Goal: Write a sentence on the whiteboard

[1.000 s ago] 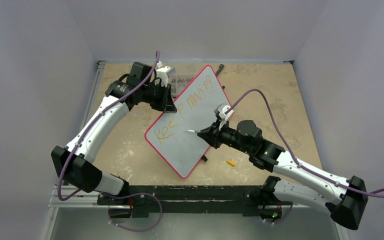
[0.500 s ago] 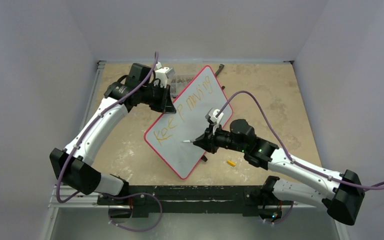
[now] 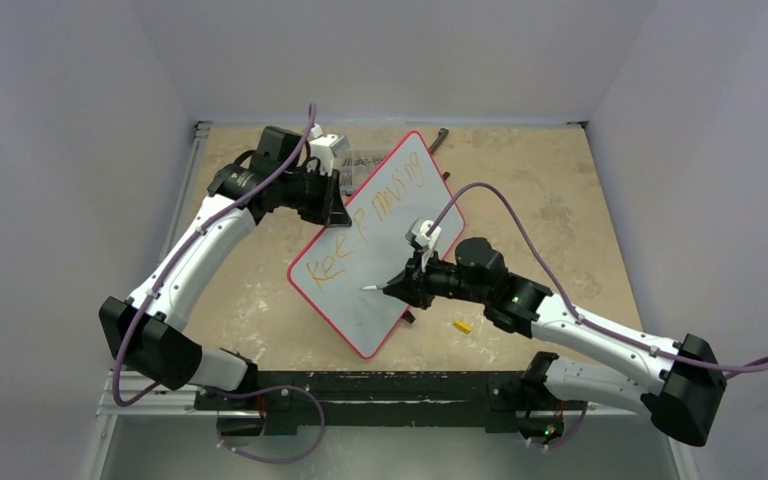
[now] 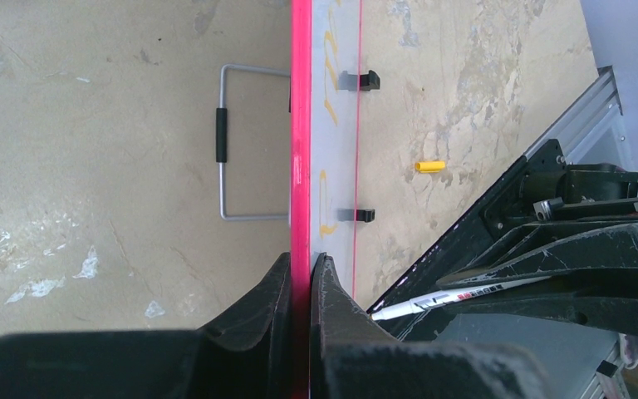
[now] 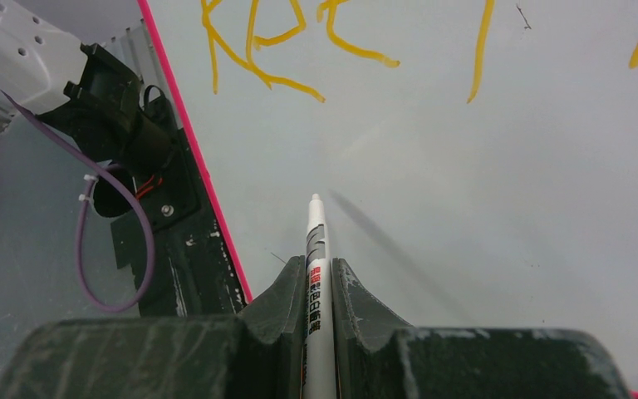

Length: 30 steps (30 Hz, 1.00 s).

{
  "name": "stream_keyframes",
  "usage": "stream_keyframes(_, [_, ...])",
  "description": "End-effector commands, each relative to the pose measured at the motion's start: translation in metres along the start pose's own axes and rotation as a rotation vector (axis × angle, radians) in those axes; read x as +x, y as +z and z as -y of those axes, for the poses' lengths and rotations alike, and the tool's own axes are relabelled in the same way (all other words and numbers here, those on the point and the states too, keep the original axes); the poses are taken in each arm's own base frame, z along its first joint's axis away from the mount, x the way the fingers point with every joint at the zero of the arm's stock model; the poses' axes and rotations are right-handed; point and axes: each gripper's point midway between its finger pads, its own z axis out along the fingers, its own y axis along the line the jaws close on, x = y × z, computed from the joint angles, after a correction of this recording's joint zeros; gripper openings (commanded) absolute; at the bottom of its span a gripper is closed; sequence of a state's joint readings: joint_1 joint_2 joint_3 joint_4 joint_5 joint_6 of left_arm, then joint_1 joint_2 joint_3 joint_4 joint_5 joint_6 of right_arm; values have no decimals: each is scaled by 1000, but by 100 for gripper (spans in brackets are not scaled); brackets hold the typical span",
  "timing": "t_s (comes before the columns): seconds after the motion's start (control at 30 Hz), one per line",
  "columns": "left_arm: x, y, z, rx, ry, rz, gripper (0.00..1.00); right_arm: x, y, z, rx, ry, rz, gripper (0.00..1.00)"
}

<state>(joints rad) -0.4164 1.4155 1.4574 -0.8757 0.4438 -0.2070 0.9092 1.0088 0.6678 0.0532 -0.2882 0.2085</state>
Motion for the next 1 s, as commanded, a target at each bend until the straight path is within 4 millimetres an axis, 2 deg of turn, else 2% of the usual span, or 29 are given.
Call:
stream_keyframes(0.0, [-16, -8, -35, -164, 84, 71, 0, -18, 2, -13, -59, -31, 61, 0])
stream_keyframes(0.97, [-15, -6, -38, -166, 78, 65, 0, 0, 0, -20, -53, 10, 44, 0])
